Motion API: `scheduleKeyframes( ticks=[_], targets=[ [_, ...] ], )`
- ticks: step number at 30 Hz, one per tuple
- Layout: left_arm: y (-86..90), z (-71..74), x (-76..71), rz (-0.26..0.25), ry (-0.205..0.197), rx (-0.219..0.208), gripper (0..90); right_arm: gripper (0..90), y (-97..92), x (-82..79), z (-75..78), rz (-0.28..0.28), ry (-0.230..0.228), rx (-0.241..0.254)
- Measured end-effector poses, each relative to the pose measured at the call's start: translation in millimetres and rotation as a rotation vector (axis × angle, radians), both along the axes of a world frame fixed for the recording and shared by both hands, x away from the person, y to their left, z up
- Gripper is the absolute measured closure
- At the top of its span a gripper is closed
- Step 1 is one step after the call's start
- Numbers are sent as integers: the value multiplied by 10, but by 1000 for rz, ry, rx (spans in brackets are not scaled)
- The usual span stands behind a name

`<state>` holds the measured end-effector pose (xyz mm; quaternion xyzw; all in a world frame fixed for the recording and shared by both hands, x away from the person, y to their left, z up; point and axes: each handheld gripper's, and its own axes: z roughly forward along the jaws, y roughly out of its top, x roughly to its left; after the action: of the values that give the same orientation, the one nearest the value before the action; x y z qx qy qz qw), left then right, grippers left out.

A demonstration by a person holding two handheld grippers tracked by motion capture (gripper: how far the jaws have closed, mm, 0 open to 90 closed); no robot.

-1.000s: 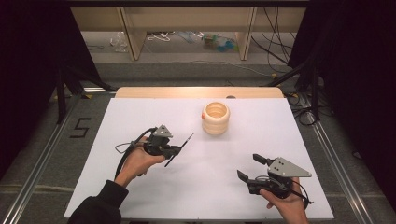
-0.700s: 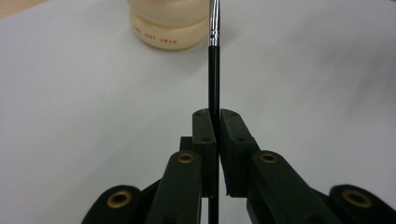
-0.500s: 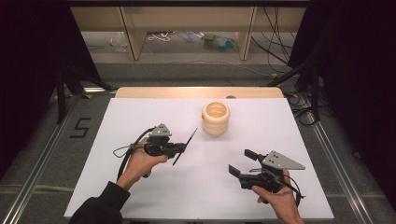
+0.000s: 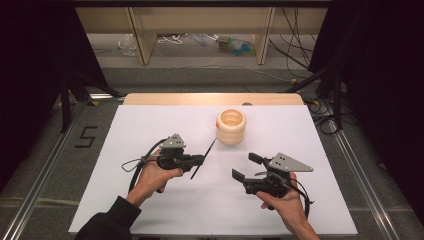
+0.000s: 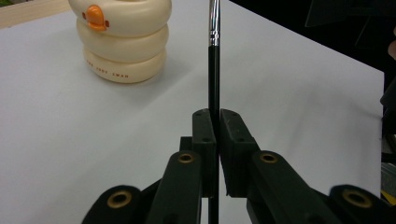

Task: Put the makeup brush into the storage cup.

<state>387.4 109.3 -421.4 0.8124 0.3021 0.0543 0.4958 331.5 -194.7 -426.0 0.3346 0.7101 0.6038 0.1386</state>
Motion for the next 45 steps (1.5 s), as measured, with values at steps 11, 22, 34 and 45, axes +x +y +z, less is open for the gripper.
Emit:
scheduleKeyframes(
  ticks=[11, 22, 34, 45],
  targets=[
    [-67, 44, -62, -17, -28, -26, 851, 261, 107, 140, -3, 17, 31, 63],
    [-152, 77, -135, -35, -48, -40, 851, 320, 185, 209, 2, 27, 47, 86],
    [-246, 121, -232, -61, -88, -42, 851, 459, 281, 236, 29, 61, 55, 119],
    [-288, 141, -278, -65, -109, -53, 850, 581, 292, 262, 26, 76, 81, 147]
  ],
)
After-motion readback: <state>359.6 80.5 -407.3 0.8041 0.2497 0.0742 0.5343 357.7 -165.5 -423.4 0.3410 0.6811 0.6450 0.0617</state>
